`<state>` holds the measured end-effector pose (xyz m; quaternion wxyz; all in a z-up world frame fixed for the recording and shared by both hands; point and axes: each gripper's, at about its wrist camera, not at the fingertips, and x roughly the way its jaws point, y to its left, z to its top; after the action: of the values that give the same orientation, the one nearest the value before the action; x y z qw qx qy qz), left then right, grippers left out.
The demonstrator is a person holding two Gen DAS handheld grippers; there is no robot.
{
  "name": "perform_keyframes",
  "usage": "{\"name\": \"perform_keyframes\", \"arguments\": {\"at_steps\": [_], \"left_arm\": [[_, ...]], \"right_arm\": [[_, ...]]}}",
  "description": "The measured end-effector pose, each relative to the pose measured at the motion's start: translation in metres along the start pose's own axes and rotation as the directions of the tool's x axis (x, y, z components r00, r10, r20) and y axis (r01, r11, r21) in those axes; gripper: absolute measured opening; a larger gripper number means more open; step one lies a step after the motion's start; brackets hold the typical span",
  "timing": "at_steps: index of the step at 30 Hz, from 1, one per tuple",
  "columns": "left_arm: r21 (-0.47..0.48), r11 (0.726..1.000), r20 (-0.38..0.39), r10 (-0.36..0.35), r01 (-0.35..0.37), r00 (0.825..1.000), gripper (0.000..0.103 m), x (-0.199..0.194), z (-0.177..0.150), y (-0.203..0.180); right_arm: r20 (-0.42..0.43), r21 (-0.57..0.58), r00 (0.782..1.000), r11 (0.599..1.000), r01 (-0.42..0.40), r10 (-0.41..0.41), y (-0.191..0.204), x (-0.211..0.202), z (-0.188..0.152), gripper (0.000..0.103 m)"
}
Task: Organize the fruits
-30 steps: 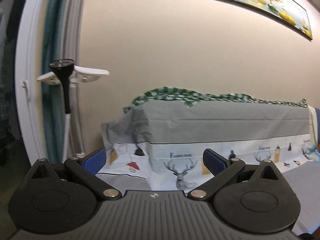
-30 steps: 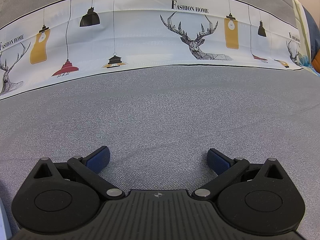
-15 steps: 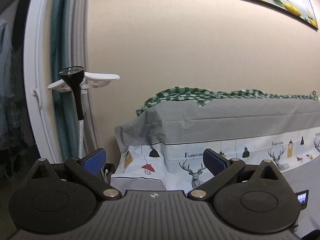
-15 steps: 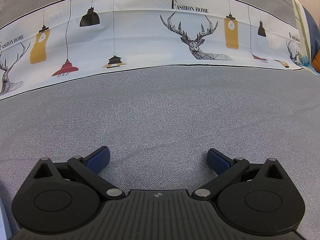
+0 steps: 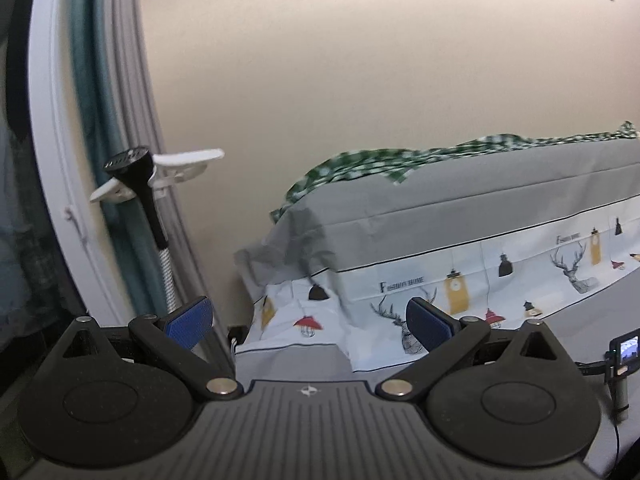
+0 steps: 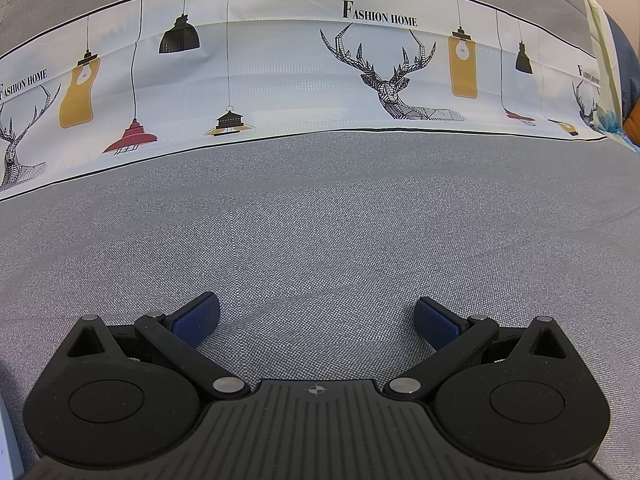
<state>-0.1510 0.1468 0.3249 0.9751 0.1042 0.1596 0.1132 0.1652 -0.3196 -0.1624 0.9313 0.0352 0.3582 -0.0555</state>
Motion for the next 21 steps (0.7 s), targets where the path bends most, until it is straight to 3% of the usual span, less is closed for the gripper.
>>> {"name": "perform_keyframes", "arguments": {"at_steps": [6, 11, 13, 16, 19, 21], "left_arm": [[0.064, 0.997, -0.01, -0.051, 0.052, 0.999, 0.103, 0.01, 0.006, -0.017], [-0.068, 0.976, 0.021, -0.204, 0.205, 0.979, 0.103, 0.021, 0.022, -0.032], [-0.165, 0.94, 0.022, -0.3, 0.299, 0.954, 0.103, 0.032, 0.027, -0.045], [-0.234, 0.901, 0.057, -0.362, 0.365, 0.931, 0.103, 0.047, 0.032, -0.077], [-0.276, 0.843, 0.07, -0.461, 0.461, 0.885, 0.103, 0.073, 0.03, -0.121], [-0.264, 0.805, 0.002, -0.551, 0.532, 0.834, 0.103, 0.107, 0.023, -0.16]], "right_arm": [[0.0, 0.0, 1.0, 1.0, 0.0, 0.0, 0.0, 0.0, 0.0, 0.103], [0.001, 0.0, 1.0, 1.0, 0.0, 0.0, 0.0, 0.001, 0.0, 0.103], [0.0, 0.0, 1.0, 1.0, 0.0, 0.0, 0.0, 0.001, 0.0, 0.103], [0.001, 0.0, 1.0, 1.0, 0.0, 0.0, 0.0, 0.0, 0.0, 0.103], [0.001, 0.0, 1.0, 1.0, 0.0, 0.0, 0.0, 0.0, 0.0, 0.103], [0.001, 0.0, 1.0, 1.0, 0.0, 0.0, 0.0, 0.0, 0.0, 0.103]]}}
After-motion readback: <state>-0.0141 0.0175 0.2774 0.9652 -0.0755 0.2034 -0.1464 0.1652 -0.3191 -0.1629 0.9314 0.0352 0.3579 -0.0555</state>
